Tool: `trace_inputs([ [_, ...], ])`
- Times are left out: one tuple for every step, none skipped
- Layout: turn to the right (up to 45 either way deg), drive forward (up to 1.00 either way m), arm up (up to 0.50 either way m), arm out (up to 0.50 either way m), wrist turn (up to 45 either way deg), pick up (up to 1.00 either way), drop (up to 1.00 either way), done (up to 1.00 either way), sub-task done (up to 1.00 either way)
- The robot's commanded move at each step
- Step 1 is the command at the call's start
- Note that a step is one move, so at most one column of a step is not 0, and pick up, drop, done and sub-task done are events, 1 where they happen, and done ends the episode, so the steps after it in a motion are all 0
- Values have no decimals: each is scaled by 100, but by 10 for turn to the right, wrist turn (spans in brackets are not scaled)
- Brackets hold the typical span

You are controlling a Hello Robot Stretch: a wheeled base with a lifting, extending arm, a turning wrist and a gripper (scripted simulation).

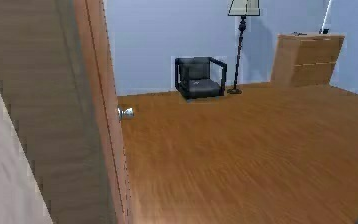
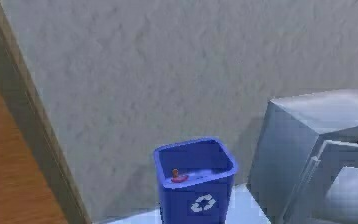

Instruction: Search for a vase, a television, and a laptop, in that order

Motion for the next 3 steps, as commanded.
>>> trace_inputs([
  [450,0,0,0,0,0,0,0,0],
  [120,0,0,0,0,0,0,0,0],
  [0,35,0,0,0,0,0,0,0],
])
